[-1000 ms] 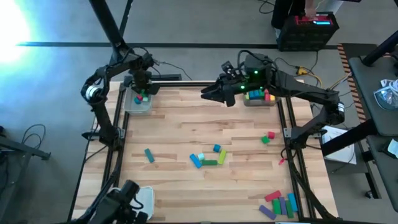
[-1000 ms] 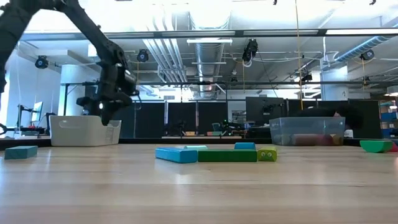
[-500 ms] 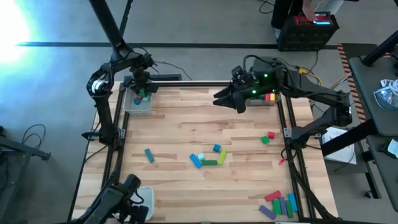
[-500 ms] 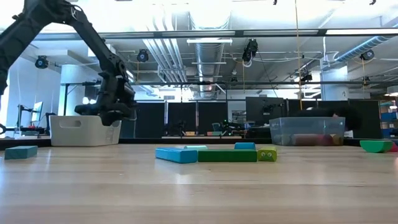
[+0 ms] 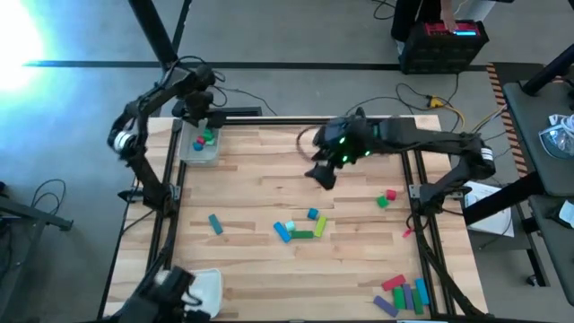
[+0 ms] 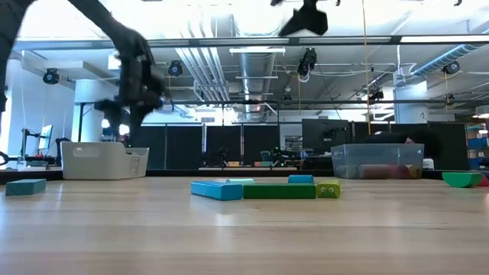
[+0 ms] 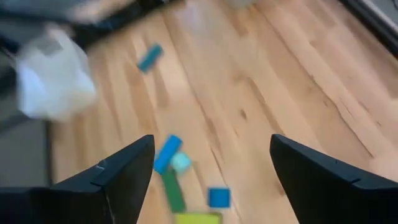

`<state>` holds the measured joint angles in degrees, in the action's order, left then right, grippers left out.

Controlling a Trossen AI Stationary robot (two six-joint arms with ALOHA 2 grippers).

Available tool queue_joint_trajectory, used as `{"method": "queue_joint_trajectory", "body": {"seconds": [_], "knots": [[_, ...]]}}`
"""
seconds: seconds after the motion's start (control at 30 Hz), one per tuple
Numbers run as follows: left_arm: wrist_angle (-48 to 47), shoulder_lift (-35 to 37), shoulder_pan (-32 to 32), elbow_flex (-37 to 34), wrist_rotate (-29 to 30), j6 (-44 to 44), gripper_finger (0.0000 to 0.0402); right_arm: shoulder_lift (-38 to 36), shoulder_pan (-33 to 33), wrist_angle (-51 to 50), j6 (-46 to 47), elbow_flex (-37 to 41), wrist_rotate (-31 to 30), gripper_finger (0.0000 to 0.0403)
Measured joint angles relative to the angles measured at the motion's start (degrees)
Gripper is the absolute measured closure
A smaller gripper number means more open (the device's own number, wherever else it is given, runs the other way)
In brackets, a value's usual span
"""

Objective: Sort blocks
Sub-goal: Put the blue half cylindrical block into the gray bin

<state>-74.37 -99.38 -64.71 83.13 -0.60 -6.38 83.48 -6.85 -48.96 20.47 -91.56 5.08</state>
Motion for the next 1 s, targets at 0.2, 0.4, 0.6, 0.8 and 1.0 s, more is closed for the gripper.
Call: {"method": "queue_joint_trajectory", "body": {"seconds": [0.2, 0.4, 0.6, 0.8, 1.0], "knots": [[3.73, 16.99, 10.98, -7.11, -0.11, 0.94, 0.0133, 3.94, 5.48, 0.08, -1.33, 7.65, -2.09, 0.0093], [16.04, 34.3, 30.37, -18.67, -0.47, -5.48, 0.0133, 8.44, 11.89, -0.49, -17.84, 15.2, -6.22, 0.0109], [30.33, 46.99, 51.11, -29.0, 7.33, -18.92, 0.0132, 15.9, 14.21, -2.48, -34.13, 13.53, -6.22, 0.0132], [34.43, 53.91, 69.33, -34.13, 17.59, -32.87, 0.0134, 23.56, 12.9, -4.68, -48.67, 8.44, -6.1, 0.0169], [33.14, 55.46, 81.73, -34.67, 23.78, -43.54, 0.014, 28.92, 12.36, -4.59, -58.09, 7.14, -7.44, 0.0188]]}}
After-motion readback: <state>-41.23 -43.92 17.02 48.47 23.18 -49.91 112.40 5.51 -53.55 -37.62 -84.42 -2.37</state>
